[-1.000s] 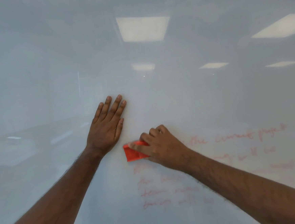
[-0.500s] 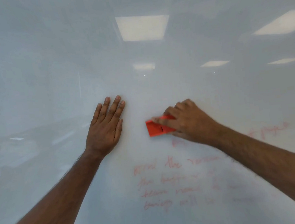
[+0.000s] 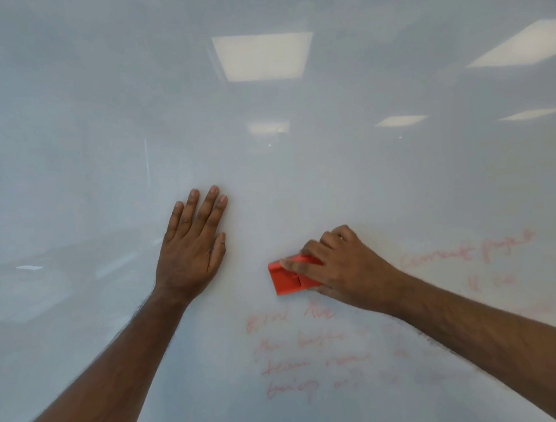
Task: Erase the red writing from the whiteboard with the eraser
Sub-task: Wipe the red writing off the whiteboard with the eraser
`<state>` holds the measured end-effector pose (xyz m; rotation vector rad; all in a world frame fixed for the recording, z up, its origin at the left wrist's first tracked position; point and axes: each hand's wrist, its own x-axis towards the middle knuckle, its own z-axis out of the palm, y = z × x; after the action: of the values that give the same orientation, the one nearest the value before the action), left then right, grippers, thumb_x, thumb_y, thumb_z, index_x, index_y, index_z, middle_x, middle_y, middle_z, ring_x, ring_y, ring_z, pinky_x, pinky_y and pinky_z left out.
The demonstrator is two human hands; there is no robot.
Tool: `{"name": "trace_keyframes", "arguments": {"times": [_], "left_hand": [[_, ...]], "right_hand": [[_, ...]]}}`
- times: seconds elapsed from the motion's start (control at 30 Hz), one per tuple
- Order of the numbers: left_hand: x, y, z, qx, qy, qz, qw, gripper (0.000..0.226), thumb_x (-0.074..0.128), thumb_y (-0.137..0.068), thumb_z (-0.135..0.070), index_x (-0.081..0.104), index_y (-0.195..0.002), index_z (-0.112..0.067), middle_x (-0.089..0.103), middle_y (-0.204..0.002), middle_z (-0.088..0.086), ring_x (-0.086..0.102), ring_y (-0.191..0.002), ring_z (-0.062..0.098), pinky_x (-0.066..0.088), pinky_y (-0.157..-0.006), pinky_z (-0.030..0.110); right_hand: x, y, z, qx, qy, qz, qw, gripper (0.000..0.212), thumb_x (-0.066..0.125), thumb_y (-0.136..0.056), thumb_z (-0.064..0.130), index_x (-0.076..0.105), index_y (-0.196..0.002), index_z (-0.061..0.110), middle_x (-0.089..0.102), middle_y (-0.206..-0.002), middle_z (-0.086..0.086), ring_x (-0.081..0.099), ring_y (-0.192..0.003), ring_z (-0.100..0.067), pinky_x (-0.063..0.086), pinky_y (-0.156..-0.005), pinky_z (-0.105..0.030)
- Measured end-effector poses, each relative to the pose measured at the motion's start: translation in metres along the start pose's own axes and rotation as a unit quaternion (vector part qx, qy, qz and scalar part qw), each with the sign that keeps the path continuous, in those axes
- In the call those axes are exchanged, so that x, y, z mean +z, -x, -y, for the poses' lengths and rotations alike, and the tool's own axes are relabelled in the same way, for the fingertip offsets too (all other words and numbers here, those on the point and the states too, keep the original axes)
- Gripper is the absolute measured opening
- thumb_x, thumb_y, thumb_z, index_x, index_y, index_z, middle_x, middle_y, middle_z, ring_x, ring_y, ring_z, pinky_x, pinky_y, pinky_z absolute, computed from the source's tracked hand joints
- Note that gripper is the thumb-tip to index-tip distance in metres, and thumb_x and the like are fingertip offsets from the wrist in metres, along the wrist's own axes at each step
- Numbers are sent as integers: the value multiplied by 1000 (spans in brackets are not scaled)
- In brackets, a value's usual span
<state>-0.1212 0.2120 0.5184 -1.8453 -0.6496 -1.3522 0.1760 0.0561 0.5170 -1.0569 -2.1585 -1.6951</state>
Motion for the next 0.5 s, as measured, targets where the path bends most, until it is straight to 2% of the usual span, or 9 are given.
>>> {"name": "trace_keyframes", "arguments": {"times": [0.1, 0.2, 0.27, 0.37, 0.5], "left_hand": [[1, 1, 0, 1, -2, 1, 1000, 64, 34, -113, -31, 23, -174, -18, 18, -183, 0, 15, -170, 28, 12, -138, 50], [1, 1, 1, 0, -2, 3, 1000, 64, 34, -113, -32, 23, -174, -18, 18, -183, 0, 15, -170, 28, 11, -138, 49], [1, 2, 1, -1, -1, 3, 1000, 64, 34, -113, -32, 23, -174, -18, 18, -183, -1, 15, -170, 28, 11, -138, 49], [1, 3, 0, -6, 1, 3, 1000, 64, 35, -113, -31, 24, -174, -18, 19, -183, -1, 15, -170, 28, 12, -138, 50], [2, 3, 0, -7, 0, 10, 1000, 65, 36, -112, -31, 24, -174, -17, 19, -183, -1, 15, -170, 28, 11, -138, 50]], "right_hand": [[2, 18, -2, -28, 7, 16, 999, 56, 66, -99, 37, 44, -151, 30, 62, -116, -3, 56, -88, -26, 46, -81, -46], [-3, 34, -16, -49, 16, 31, 998, 61, 71, -97, 37, 44, -151, 32, 61, -116, -2, 56, -87, -25, 48, -81, -46], [-10, 42, -32, -46, 22, 34, 998, 60, 69, -97, 39, 45, -151, 33, 62, -116, -1, 57, -87, -25, 47, -82, -45], [-23, 47, -60, -17, 35, 21, 999, 60, 65, -94, 43, 46, -150, 35, 64, -117, -2, 59, -88, -27, 44, -80, -45], [-40, 35, -102, 70, 63, 4, 996, 74, 80, -85, 45, 51, -151, 32, 65, -118, -4, 60, -90, -31, 44, -79, -46]]}}
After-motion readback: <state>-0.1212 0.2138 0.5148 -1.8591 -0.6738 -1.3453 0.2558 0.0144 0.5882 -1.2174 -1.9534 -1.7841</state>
